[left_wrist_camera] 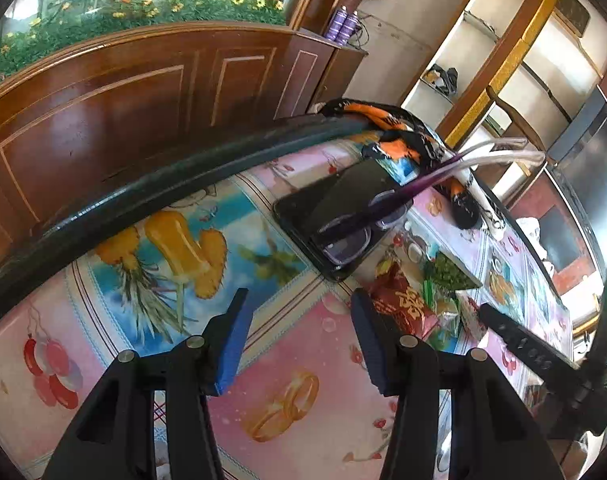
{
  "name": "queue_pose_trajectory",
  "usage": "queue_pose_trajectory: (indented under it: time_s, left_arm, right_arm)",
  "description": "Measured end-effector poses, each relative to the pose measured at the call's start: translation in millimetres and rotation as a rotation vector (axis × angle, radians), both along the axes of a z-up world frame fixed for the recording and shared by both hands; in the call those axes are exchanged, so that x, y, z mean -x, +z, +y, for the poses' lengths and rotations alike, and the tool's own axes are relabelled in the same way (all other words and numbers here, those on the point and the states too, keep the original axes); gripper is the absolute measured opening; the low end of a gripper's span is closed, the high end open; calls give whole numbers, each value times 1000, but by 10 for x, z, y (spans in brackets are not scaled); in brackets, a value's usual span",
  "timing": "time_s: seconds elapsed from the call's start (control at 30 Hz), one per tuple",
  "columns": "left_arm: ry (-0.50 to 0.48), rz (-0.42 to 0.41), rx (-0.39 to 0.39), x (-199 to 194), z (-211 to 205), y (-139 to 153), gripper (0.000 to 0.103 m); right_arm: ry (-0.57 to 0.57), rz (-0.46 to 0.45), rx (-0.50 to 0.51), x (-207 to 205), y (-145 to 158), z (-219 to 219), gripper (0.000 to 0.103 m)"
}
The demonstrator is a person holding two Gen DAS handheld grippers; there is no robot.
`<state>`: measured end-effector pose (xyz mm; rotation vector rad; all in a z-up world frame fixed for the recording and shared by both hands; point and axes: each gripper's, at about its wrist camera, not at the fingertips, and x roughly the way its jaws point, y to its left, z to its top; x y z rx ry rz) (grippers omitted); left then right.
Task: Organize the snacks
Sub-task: 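Move both grippers back over the snack pile on the table, then grasp a red-and-white candy packet with the right gripper while the left reaches for a red-gold packet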
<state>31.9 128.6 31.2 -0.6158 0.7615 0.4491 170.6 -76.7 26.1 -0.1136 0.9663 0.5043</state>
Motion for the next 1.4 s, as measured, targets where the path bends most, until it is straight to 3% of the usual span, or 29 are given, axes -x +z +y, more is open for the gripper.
queue_pose_trajectory:
  time_s: [0.1, 0.17, 0.43, 0.63, 0.73, 0.83, 1.17, 1.27, 1.3, 1.33, 1.4]
  left_arm:
    - [3, 0, 3, -2, 1, -2, 50]
    - [-3, 6, 6, -15, 3, -11, 50]
    - [-39, 12, 18, -55, -38, -41, 50]
    - [-156, 45, -12, -240, -278, -66, 51]
    - [-205, 63, -43, -364, -421, -74, 68]
    - [-152, 49, -150, -412, -524, -7, 69]
    - [-111, 129, -270, -862, -702, -128, 69]
    - [-127, 118, -291, -877, -703, -123, 59]
    - [-146, 113, -283, -874, -714, -128, 52]
    - [-175, 112, -258, -877, -721, -150, 38]
    - [-212, 122, -256, -872, -763, -190, 27]
  right_arm:
    - [32, 12, 25, -28, -84, 120, 49]
    - [39, 5, 62, -15, -136, 195, 30]
    - [70, -38, 117, 488, -149, 169, 24]
    - [9, 30, 8, 1093, -118, -386, 24]
    - [-32, 22, -101, 1286, -73, -695, 24]
    - [-60, -29, -130, 1369, 47, -877, 24]
    - [-57, -56, -234, 1415, 214, -1005, 25]
    - [-57, -59, -245, 1430, 243, -1028, 25]
    - [-60, -64, -247, 1438, 260, -1040, 25]
    - [-63, -68, -253, 1443, 277, -1055, 25]
    - [-71, -69, -267, 1440, 295, -1090, 25]
